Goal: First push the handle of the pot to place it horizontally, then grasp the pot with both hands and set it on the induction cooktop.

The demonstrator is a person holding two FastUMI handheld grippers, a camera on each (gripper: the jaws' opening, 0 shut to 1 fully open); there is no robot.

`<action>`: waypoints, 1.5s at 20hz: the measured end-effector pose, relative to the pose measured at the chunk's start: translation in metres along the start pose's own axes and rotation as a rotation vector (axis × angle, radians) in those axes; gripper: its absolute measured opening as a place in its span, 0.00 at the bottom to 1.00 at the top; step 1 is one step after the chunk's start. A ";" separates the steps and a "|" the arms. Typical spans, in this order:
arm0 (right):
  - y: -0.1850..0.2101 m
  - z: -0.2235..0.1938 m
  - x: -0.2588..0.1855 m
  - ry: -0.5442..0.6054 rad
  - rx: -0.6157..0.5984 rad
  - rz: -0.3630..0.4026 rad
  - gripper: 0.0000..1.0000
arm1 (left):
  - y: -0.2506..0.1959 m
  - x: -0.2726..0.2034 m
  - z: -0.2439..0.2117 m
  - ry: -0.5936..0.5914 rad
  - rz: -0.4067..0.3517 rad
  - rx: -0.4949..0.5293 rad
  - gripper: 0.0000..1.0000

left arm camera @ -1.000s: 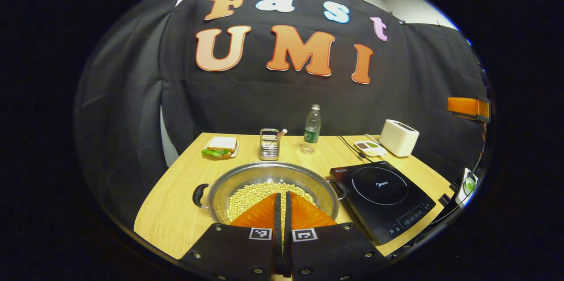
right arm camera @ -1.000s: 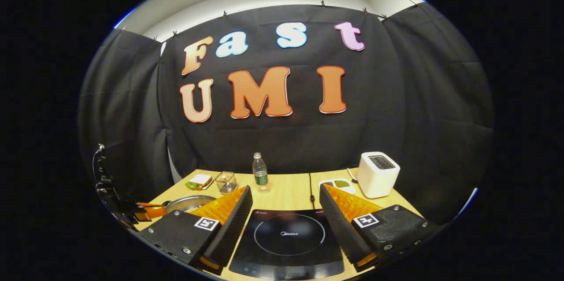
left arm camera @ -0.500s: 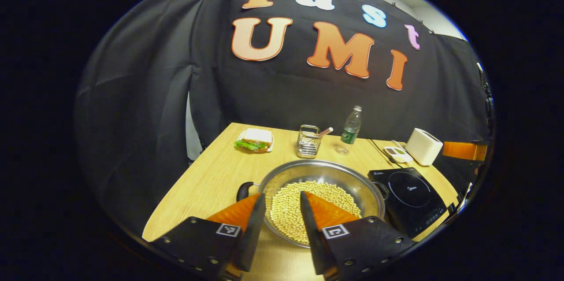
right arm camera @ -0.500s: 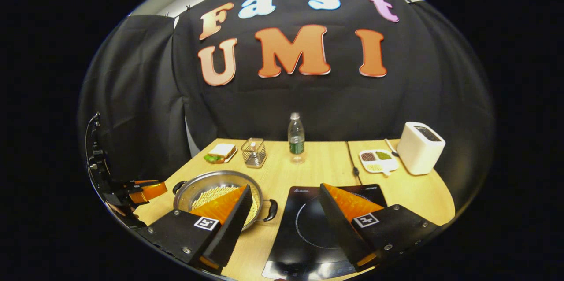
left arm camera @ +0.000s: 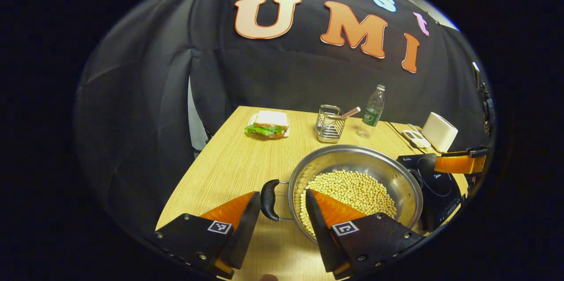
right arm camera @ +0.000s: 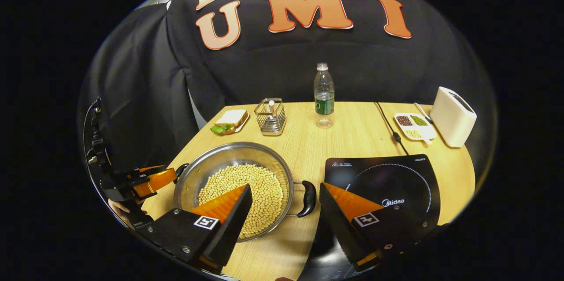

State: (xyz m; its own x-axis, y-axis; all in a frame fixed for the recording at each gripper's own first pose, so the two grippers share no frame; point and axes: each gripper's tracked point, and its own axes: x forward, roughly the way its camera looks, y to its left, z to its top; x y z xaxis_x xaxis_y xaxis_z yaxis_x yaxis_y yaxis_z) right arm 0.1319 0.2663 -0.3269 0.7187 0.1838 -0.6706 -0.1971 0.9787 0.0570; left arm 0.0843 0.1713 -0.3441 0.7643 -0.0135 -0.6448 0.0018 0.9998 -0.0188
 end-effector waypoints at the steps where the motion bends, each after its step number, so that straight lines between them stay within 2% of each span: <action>1: -0.001 -0.004 0.007 0.020 0.007 -0.003 0.96 | 0.001 0.005 -0.002 0.008 -0.003 0.001 0.67; 7: -0.013 -0.022 0.038 0.106 0.056 -0.037 0.96 | 0.009 0.025 -0.013 0.048 -0.014 -0.002 0.67; 12: -0.013 -0.028 0.051 0.135 0.065 -0.045 0.96 | 0.007 0.043 -0.024 0.083 -0.034 -0.015 0.67; 16: -0.017 -0.039 0.061 0.180 0.079 -0.059 0.93 | 0.004 0.050 -0.027 0.099 -0.048 -0.012 0.69; 18: -0.022 -0.044 0.066 0.196 0.092 -0.076 0.87 | 0.005 0.052 -0.030 0.112 -0.042 0.002 0.67; 19: -0.027 -0.045 0.068 0.200 0.100 -0.094 0.80 | 0.010 0.052 -0.032 0.126 -0.030 0.007 0.67; 20: -0.026 -0.046 0.069 0.198 0.115 -0.089 0.75 | 0.010 0.055 -0.034 0.129 -0.032 0.006 0.53; 21: -0.026 -0.045 0.072 0.196 0.120 -0.083 0.60 | 0.007 0.050 -0.033 0.141 -0.029 0.000 0.52; 22: -0.028 -0.042 0.072 0.186 0.111 -0.086 0.55 | 0.007 0.047 -0.034 0.146 -0.019 -0.009 0.52; 23: -0.028 -0.040 0.072 0.182 0.107 -0.096 0.55 | 0.006 0.047 -0.033 0.143 -0.007 -0.015 0.53; 24: -0.029 -0.039 0.072 0.193 0.111 -0.104 0.50 | 0.003 0.045 -0.033 0.151 0.005 -0.023 0.48; 25: -0.028 -0.037 0.071 0.201 0.111 -0.102 0.53 | 0.002 0.044 -0.035 0.161 0.006 -0.028 0.49; 27: -0.030 -0.030 0.075 0.195 0.111 -0.094 0.52 | -0.004 0.029 -0.030 0.140 0.001 -0.048 0.48; 30: -0.030 -0.032 0.077 0.159 0.110 -0.085 0.52 | -0.013 0.007 -0.015 0.099 0.014 -0.019 0.48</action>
State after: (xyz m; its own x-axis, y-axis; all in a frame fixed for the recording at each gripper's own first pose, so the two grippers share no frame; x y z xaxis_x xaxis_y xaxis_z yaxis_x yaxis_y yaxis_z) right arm 0.1723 0.2483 -0.4041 0.6136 0.0919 -0.7842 -0.0602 0.9958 0.0695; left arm 0.0796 0.1584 -0.3594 0.6966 -0.0019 -0.7174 -0.0215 0.9995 -0.0236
